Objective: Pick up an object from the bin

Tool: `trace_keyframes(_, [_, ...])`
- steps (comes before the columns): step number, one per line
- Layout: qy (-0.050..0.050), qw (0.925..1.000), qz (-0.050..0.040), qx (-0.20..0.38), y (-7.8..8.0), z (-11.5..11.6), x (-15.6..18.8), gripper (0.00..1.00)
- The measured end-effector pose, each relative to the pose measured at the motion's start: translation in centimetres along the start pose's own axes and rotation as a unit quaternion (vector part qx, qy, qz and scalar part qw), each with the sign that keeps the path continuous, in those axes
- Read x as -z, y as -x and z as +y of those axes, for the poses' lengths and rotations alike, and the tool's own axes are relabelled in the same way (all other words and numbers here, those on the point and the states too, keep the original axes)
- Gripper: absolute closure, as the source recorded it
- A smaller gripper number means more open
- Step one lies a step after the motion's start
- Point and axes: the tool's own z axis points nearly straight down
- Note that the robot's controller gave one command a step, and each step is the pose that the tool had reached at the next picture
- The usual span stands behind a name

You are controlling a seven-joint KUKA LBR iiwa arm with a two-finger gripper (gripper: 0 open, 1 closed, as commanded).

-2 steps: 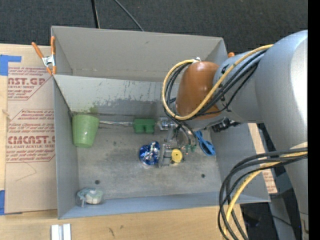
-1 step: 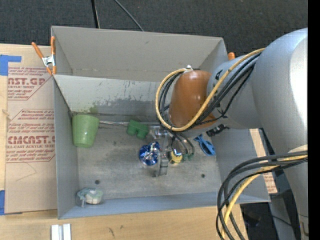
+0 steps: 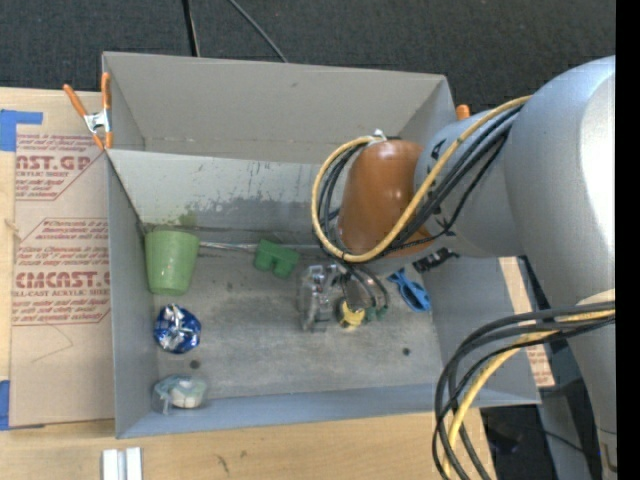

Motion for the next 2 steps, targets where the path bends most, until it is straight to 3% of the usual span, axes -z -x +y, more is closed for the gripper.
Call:
trace_keyframes(1, [-0.001,0.9668,-0.0008,-0.256,-0.90,-7.85,2.13,1.00])
trace_keyframes(2, [-0.001,0.9672,-0.0002,-0.254,-0.91,-7.74,2.08,0.00])
